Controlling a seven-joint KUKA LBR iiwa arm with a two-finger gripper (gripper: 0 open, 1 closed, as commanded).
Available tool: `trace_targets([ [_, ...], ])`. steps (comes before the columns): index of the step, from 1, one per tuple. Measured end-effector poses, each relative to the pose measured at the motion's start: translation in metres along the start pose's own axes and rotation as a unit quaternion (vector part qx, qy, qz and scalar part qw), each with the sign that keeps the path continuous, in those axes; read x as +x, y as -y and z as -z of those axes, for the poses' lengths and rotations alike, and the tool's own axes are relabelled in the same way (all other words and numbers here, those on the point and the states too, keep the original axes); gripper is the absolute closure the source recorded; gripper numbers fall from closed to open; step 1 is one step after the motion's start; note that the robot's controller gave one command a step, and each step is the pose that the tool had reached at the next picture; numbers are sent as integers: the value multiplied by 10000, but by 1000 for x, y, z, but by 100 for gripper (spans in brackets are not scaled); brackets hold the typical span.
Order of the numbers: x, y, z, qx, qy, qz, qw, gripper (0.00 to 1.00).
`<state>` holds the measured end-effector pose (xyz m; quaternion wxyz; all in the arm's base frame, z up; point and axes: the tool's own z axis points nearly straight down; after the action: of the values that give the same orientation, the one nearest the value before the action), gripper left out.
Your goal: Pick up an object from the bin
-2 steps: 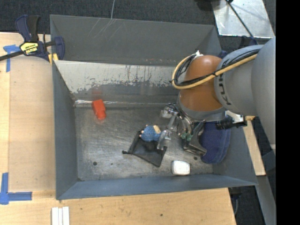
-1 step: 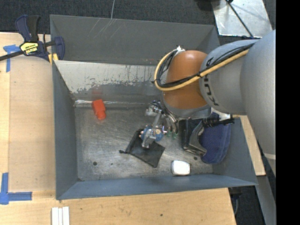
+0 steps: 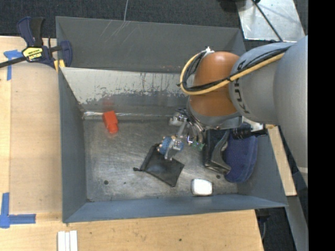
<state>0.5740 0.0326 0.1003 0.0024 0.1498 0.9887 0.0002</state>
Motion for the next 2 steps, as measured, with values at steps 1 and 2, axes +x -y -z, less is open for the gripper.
trace_targets([
  [1,9,0,-25,-5,8,-800,9968,0],
  [2,21,-4,-25,-15,64,-1533,9882,0],
])
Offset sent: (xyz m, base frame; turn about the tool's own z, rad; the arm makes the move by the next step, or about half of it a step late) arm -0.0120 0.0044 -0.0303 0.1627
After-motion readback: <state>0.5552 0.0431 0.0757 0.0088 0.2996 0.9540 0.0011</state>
